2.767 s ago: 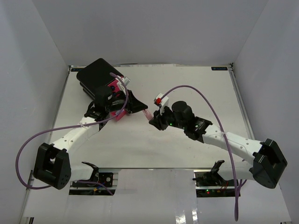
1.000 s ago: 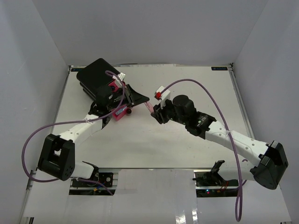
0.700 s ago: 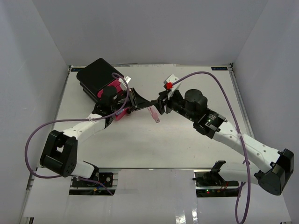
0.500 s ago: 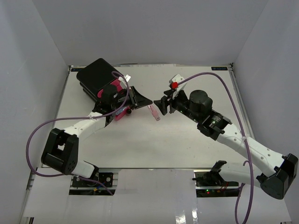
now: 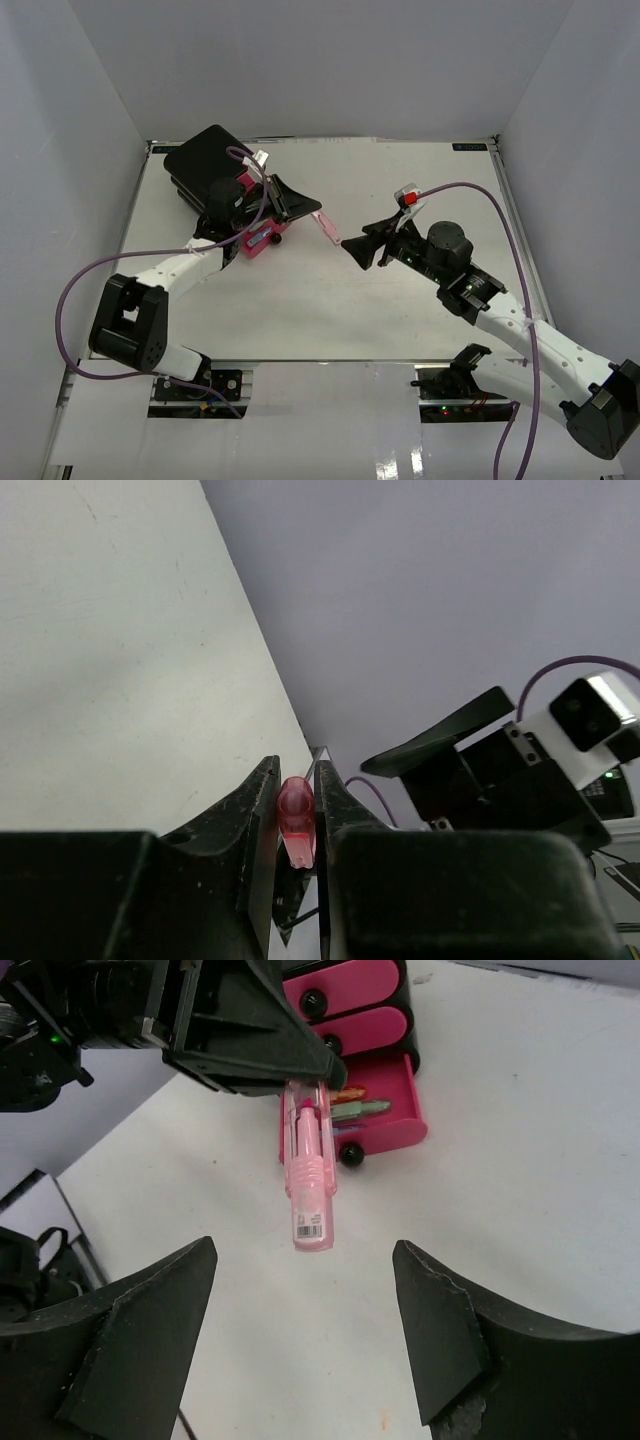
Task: Sort the stationery into containers
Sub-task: Close the pen cap on the pen.
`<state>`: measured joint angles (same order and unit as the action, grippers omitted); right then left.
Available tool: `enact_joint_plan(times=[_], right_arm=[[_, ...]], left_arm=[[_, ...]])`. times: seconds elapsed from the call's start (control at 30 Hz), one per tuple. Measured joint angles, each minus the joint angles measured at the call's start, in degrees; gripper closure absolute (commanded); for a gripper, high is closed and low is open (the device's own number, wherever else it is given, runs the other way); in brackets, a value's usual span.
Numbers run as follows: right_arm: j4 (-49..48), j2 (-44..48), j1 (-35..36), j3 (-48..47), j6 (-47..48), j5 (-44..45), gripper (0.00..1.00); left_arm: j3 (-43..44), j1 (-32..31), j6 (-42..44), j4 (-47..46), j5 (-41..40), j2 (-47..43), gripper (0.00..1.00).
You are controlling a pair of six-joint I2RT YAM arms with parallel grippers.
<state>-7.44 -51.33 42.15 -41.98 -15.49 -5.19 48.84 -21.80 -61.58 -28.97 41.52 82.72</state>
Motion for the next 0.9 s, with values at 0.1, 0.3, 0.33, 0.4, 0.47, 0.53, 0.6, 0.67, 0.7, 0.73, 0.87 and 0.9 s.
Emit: enact_joint_plan(times=[0.1, 0.3, 0.33, 0.4, 0.47, 0.53, 0.6, 0.67, 0.7, 0.73, 0.87, 0.9], right_arm=[[-4.83, -0.11, -1.53, 3.76, -5.27, -2.84, 0.23], [-12.68, -1.92, -3.3, 5.42, -12.74, -6.82, 0.24], [-13.79, -2.12, -3.45, 5.42, -13.38, -7.28, 0.24], [-15.5, -2.71, -3.61, 5.42, -14.4, -8.13, 0.24], [-16.63, -3.43, -3.91, 5.42, -15.37, -8.96, 0.24], [-17.27, -3.93, -4.46, 5.42, -16.13, -9.44, 0.25], [-18.01, -4.28, -5.11, 5.42, -16.94, -9.99, 0.25], [-18.62, -4.57, -5.79, 5.42, -17.55, -10.47, 0.25], [-19.02, -4.76, -6.12, 5.42, -17.84, -10.78, 0.25], [-19.54, -5.05, -6.4, 5.42, -18.25, -11.13, 0.26], [-21.11, -6.43, -7.43, 5.42, -19.32, -12.39, 0.26], [-21.44, -6.75, -7.61, 5.42, -19.54, -12.81, 0.27]], left_arm=[[0.0, 0.37, -1.66, -2.4, -0.5, -0.02, 0.96], [0.0, 0.63, -4.44, -6.78, -2.36, -0.79, 0.95], [0.0, 0.63, -4.83, -7.43, -2.67, -1.05, 0.95], [0.0, 0.66, -5.62, -8.79, -3.08, -1.51, 0.95], [0.0, 0.66, -6.34, -10.08, -3.21, -1.68, 0.95], [0.0, 0.66, -6.95, -10.88, -3.45, -1.68, 0.95], [0.0, 0.66, -7.54, -11.47, -3.63, -1.68, 0.95], [0.0, 0.66, -8.24, -12.37, -3.76, -1.68, 0.95], [0.0, 0.66, -8.55, -12.9, -3.82, -1.68, 0.95], [0.0, 0.66, -8.9, -13.29, -3.91, -1.68, 0.95], [0.0, 0.66, -9.73, -14.4, -4.09, -1.68, 0.94], [0.0, 0.66, -9.86, -14.6, -4.11, -1.68, 0.94]])
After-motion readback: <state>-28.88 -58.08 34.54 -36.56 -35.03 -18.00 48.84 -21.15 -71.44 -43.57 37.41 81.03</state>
